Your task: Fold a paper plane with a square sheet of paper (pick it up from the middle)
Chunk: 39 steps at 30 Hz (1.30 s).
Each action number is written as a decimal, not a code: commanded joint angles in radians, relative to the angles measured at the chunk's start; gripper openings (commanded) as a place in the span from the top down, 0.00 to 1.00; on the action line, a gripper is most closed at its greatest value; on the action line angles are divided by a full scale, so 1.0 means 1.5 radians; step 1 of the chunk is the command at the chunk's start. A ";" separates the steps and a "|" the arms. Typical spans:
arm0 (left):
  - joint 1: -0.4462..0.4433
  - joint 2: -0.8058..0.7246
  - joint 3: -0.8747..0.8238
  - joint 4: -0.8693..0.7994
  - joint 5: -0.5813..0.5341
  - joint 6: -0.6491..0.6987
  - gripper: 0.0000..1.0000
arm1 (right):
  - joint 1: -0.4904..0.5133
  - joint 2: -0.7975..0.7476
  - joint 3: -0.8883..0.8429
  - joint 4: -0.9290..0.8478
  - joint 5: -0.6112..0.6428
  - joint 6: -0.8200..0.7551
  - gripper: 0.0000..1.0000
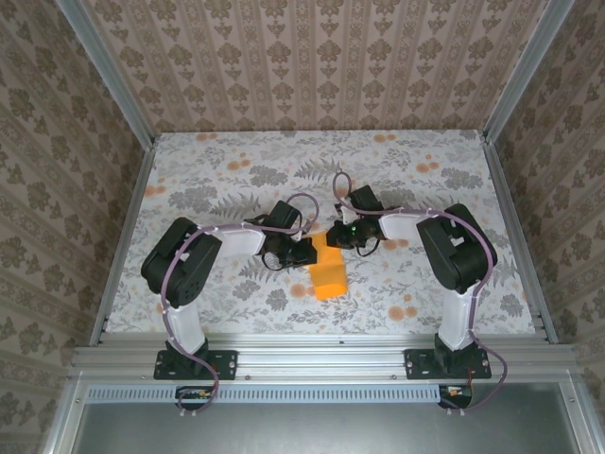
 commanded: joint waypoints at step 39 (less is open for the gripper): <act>-0.003 0.013 -0.065 -0.116 -0.071 0.024 0.91 | -0.045 0.072 0.046 0.018 0.051 0.006 0.88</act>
